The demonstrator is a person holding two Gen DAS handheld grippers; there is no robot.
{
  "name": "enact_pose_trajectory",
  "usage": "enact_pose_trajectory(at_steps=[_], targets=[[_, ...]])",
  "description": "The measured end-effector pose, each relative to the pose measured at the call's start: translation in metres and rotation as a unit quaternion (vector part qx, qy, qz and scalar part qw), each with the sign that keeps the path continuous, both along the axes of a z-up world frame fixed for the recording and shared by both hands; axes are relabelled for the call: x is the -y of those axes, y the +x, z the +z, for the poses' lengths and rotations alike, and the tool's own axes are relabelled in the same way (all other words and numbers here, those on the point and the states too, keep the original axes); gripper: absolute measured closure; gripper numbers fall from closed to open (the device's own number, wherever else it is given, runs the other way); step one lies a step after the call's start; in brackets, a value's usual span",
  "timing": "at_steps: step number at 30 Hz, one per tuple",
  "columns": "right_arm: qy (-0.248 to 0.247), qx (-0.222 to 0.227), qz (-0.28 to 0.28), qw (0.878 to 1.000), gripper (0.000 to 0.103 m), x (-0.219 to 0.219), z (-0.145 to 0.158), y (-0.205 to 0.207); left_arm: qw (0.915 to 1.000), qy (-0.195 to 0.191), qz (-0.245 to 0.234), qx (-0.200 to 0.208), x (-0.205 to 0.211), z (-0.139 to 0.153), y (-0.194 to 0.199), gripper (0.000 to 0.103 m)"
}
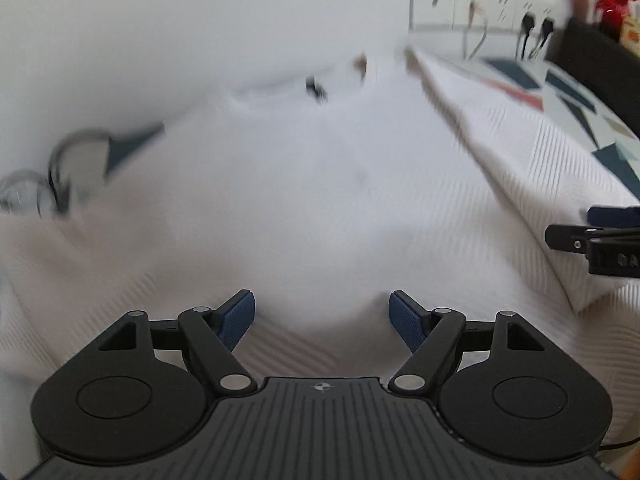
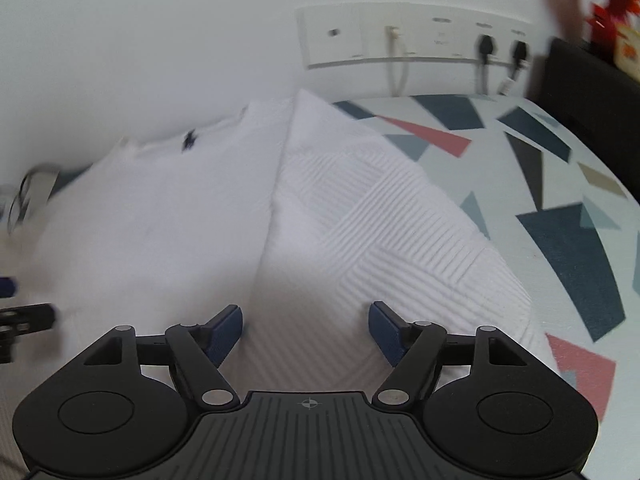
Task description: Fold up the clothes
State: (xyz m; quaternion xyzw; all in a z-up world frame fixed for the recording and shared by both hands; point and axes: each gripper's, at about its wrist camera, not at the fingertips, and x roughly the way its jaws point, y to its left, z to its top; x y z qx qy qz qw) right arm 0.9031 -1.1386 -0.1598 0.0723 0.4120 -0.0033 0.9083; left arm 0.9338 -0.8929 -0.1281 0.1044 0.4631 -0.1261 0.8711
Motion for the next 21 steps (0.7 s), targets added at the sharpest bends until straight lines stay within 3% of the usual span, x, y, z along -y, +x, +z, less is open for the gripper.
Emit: enact_pose_trajectory(at_steps=[2, 4, 5, 6, 7, 8, 9, 13, 15, 19, 21], targets=[[-0.014, -0.002, 0.032, 0.999, 0.023, -0.007, -0.001, -0.002, 0.9997, -0.001, 0.016, -0.018, -0.003, -0.009, 0.004, 0.027], [-0.029, -0.005, 0.063, 0.998, 0.023, -0.014, -0.005, 0.003, 0.9990, 0.002, 0.034, -0.029, -0.001, -0.014, 0.007, 0.025], [-0.035, -0.006, 0.076, 0.996, 0.033, -0.016, -0.006, 0.005, 0.9986, 0.004, 0.042, -0.033, 0.000, -0.016, 0.008, 0.023], [-0.034, -0.008, 0.082, 0.996, 0.058, -0.015, -0.006, 0.008, 0.9980, 0.006, 0.050, -0.037, 0.001, -0.018, 0.009, 0.022], [-0.023, -0.012, 0.082, 0.996, 0.072, -0.010, -0.005, 0.012, 0.9974, 0.008, 0.058, -0.041, 0.002, -0.020, 0.010, 0.022], [-0.004, -0.015, 0.077, 0.997, 0.093, -0.004, -0.003, 0.015, 0.9973, 0.014, 0.060, -0.039, 0.004, -0.019, 0.009, 0.021], [0.026, -0.012, 0.065, 0.998, 0.098, 0.007, 0.002, 0.018, 0.9972, 0.020, 0.061, -0.037, 0.007, -0.019, 0.007, 0.020], [0.082, 0.045, 0.001, 0.996, 0.100, 0.061, 0.027, 0.022, 0.9962, 0.028, 0.079, -0.021, 0.014, -0.017, 0.002, 0.020], [0.107, 0.091, -0.065, 0.988, 0.100, 0.103, 0.042, 0.022, 0.9953, 0.005, 0.093, -0.024, 0.012, -0.014, -0.001, 0.022], [0.126, 0.161, -0.240, 0.949, 0.100, 0.204, 0.055, 0.021, 0.9959, 0.013, 0.086, -0.023, 0.028, -0.013, -0.004, 0.026], [0.139, 0.165, -0.287, 0.933, 0.100, 0.244, 0.051, 0.021, 0.9968, 0.024, 0.074, -0.020, 0.037, -0.012, -0.003, 0.028]])
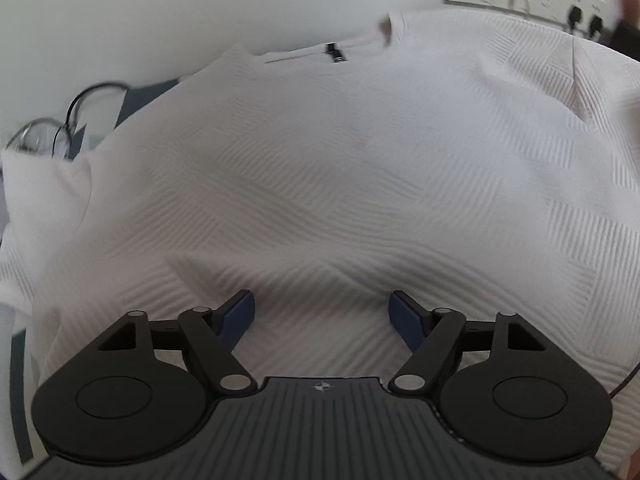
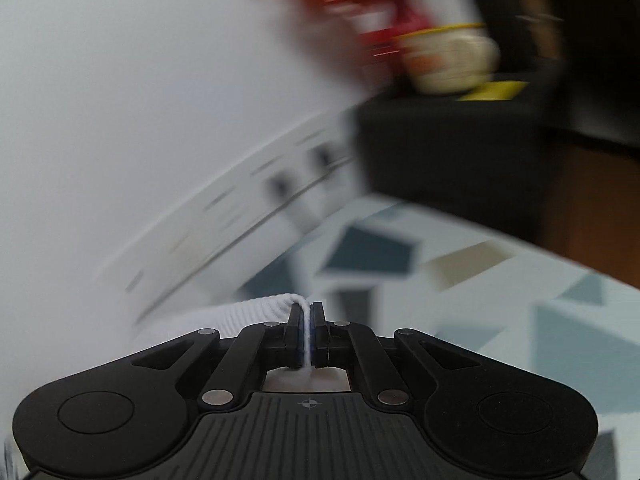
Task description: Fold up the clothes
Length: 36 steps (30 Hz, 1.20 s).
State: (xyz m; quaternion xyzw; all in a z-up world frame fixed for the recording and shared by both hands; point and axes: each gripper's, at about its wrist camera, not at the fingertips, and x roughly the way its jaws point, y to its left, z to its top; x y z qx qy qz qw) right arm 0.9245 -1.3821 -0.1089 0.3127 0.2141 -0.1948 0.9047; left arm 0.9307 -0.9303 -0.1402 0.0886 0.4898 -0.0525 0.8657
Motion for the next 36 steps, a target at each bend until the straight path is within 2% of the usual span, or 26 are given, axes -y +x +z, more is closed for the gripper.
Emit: enact_pose_trajectory(at_steps=[3, 10, 16, 21, 25, 26, 28, 29, 30, 33, 36], targets=[[-0.010, -0.016, -0.025, 1.000, 0.100, 0.035, -0.009, 0.009, 0.9998, -0.005, -0.020, -0.009, 0.014, 0.000, 0.004, 0.032], [-0.058, -0.065, -0.003, 0.996, 0.100, 0.056, -0.029, 0.050, 0.9991, -0.003, -0.037, -0.021, 0.028, -0.005, 0.012, 0.031], [-0.126, -0.070, 0.019, 0.989, 0.101, 0.072, -0.010, 0.095, 0.9984, 0.020, -0.053, -0.006, 0.034, -0.009, 0.014, 0.028], [-0.133, -0.089, 0.011, 0.987, 0.100, 0.089, -0.007, 0.122, 0.9992, -0.001, -0.034, -0.018, 0.025, -0.013, 0.022, 0.025], [-0.112, -0.106, 0.017, 0.988, 0.099, 0.090, -0.030, 0.128, 0.9994, -0.003, -0.033, -0.010, 0.021, -0.016, 0.023, 0.021], [-0.095, -0.106, 0.019, 0.990, 0.095, 0.090, -0.035, 0.126, 0.9994, -0.005, -0.033, -0.007, 0.022, -0.017, 0.022, 0.021], [-0.065, -0.110, 0.015, 0.992, 0.073, 0.087, -0.043, 0.119, 0.9994, -0.005, -0.035, 0.000, 0.022, -0.018, 0.021, 0.019], [-0.059, -0.107, 0.010, 0.992, 0.055, 0.082, -0.044, 0.113, 0.9995, -0.004, -0.032, 0.002, 0.022, -0.018, 0.019, 0.016], [-0.063, -0.100, 0.007, 0.993, 0.045, 0.075, -0.044, 0.106, 0.9997, -0.003, -0.025, 0.002, 0.022, -0.018, 0.019, 0.012], [-0.063, -0.088, 0.028, 0.994, 0.035, 0.052, -0.040, 0.085, 0.9999, -0.010, -0.008, 0.000, 0.020, -0.016, 0.016, 0.014], [-0.017, -0.084, 0.085, 0.993, 0.033, 0.030, -0.036, 0.073, 0.9988, 0.004, -0.042, 0.026, 0.028, -0.004, 0.000, 0.020]])
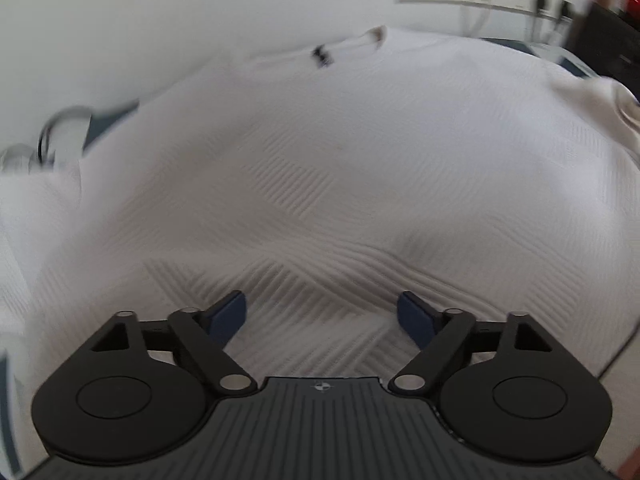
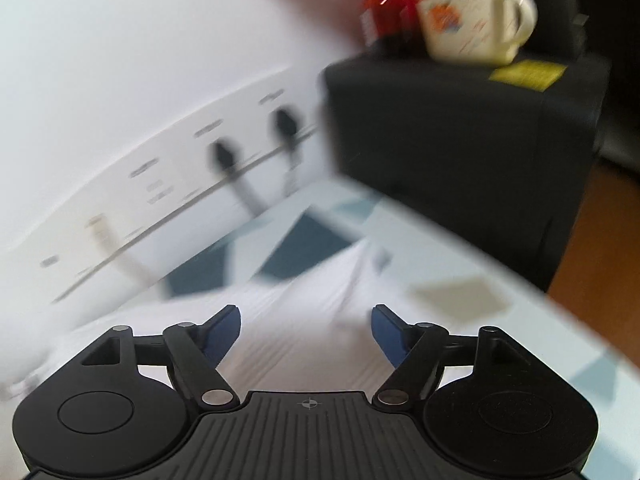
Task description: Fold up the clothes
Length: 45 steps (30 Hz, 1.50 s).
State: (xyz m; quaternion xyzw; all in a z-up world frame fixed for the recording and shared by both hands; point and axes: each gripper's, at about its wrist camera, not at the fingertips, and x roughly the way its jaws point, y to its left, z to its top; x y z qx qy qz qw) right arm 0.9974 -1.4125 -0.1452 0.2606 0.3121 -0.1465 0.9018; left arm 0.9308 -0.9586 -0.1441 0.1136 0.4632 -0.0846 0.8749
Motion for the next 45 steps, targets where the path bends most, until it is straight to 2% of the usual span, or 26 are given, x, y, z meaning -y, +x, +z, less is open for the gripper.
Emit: enact_pose_trajectory(at_steps=[2, 4, 6, 10, 12, 13, 15, 18, 22, 24, 26, 30, 32, 34, 35, 38, 41, 43, 44, 45], targets=[[0.015, -0.004, 0.051, 0.999, 0.029, -0.021, 0.001, -0.007, 0.9993, -0.001, -0.023, 0.029, 0.003, 0.013, -0.016, 0.020], [0.009, -0.009, 0.101, 0.995, 0.023, -0.046, 0.002, -0.014, 0.9965, -0.052, -0.040, 0.052, -0.007, 0.027, -0.035, 0.018], [0.012, -0.011, 0.143, 0.990, 0.016, -0.075, 0.000, -0.028, 0.9919, -0.093, -0.053, 0.069, -0.018, 0.039, -0.050, 0.009], [0.049, -0.023, 0.193, 0.980, 0.010, -0.132, -0.007, -0.068, 0.9920, -0.083, -0.040, 0.087, -0.047, 0.044, -0.079, 0.009], [0.049, -0.021, 0.209, 0.976, 0.009, -0.155, -0.006, -0.093, 0.9918, -0.076, -0.029, 0.099, -0.064, 0.045, -0.092, 0.009], [0.050, -0.019, 0.213, 0.976, 0.009, -0.163, -0.005, -0.106, 0.9906, -0.085, -0.031, 0.102, -0.074, 0.047, -0.097, 0.009], [0.050, -0.016, 0.211, 0.976, 0.009, -0.175, -0.003, -0.128, 0.9874, -0.106, -0.039, 0.112, -0.096, 0.053, -0.112, 0.009], [0.040, -0.015, 0.190, 0.981, 0.009, -0.186, 0.001, -0.159, 0.9841, -0.109, -0.042, 0.133, -0.131, 0.057, -0.139, 0.008], [0.042, -0.021, 0.134, 0.990, 0.006, -0.200, -0.005, -0.207, 0.9879, -0.072, -0.035, 0.132, -0.171, 0.038, -0.175, 0.008], [0.046, -0.024, 0.120, 0.991, 0.006, -0.209, -0.014, -0.233, 0.9901, -0.072, -0.033, 0.116, -0.181, 0.024, -0.185, 0.008], [0.018, -0.023, 0.112, 0.993, 0.006, -0.220, -0.016, -0.255, 0.9915, -0.081, -0.028, 0.098, -0.190, 0.011, -0.191, 0.008], [-0.028, -0.030, 0.102, 0.994, 0.003, -0.230, -0.015, -0.284, 0.9943, -0.048, -0.028, 0.091, -0.193, -0.005, -0.184, 0.008], [-0.038, -0.043, 0.088, 0.994, 0.003, -0.228, -0.016, -0.289, 0.9943, -0.039, -0.024, 0.096, -0.196, -0.008, -0.181, 0.008], [-0.032, -0.043, 0.085, 0.995, 0.004, -0.223, -0.019, -0.289, 0.9929, -0.049, -0.016, 0.107, -0.198, -0.010, -0.178, 0.008], [-0.029, -0.043, 0.084, 0.995, 0.005, -0.221, -0.020, -0.290, 0.9928, -0.052, -0.013, 0.107, -0.198, -0.012, -0.177, 0.008], [-0.019, -0.045, 0.083, 0.995, 0.022, -0.215, -0.025, -0.289, 0.9924, -0.059, -0.006, 0.108, -0.198, -0.017, -0.172, 0.008], [-0.026, -0.045, 0.089, 0.995, 0.024, -0.223, -0.028, -0.283, 0.9932, -0.053, -0.008, 0.103, -0.195, -0.023, -0.166, 0.008], [-0.021, -0.040, 0.095, 0.994, 0.031, -0.226, -0.028, -0.282, 0.9923, -0.063, -0.009, 0.106, -0.195, -0.024, -0.163, 0.009], [-0.016, -0.036, 0.099, 0.994, 0.038, -0.226, -0.027, -0.281, 0.9915, -0.075, -0.009, 0.105, -0.196, -0.023, -0.161, 0.014], [-0.007, -0.034, 0.102, 0.994, 0.053, -0.225, -0.027, -0.281, 0.9905, -0.088, -0.009, 0.105, -0.197, -0.021, -0.158, 0.035]])
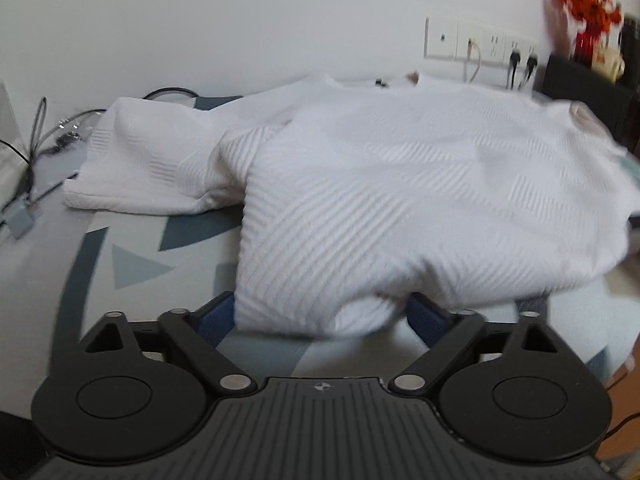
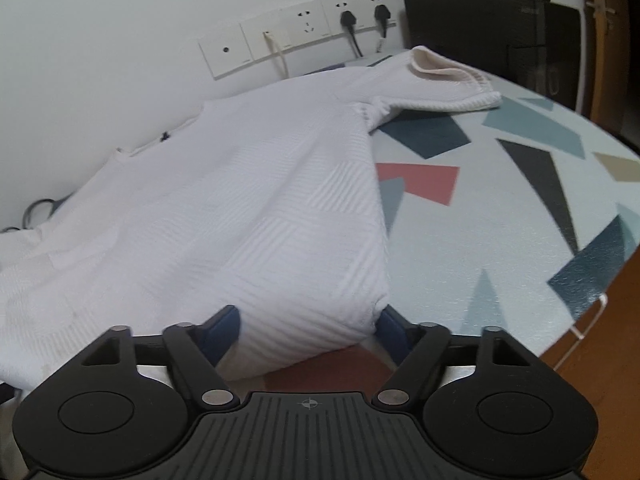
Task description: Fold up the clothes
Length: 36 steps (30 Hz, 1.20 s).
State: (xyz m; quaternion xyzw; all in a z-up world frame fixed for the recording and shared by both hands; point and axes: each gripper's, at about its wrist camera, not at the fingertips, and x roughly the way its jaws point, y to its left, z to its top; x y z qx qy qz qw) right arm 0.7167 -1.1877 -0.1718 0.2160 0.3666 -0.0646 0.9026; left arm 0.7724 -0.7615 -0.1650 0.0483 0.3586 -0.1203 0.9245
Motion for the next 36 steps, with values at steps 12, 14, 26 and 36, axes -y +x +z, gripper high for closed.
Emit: enact_pose_trajectory(at_steps=[12, 14, 26, 36], targets=[[0.062, 0.142, 0.089, 0.984, 0.086, 0.031, 0.087, 0.056, 0.9931, -0.082, -0.032, 0.078, 0.008, 0.107, 0.072, 0.087], [0.065, 0.169, 0.090, 0.979, 0.087, 0.038, 0.102, 0.092, 0.9921, -0.061, -0.016, 0.109, 0.018, 0.122, 0.101, 0.087], [0.041, 0.142, 0.048, 0.988, 0.048, 0.057, 0.100, 0.293, 0.9969, 0.029, 0.073, -0.007, 0.049, 0.065, 0.235, 0.034], [0.020, 0.070, 0.016, 0.997, 0.032, 0.061, 0.034, 0.184, 0.9966, -0.047, 0.042, -0.053, 0.018, 0.041, 0.112, 0.016]])
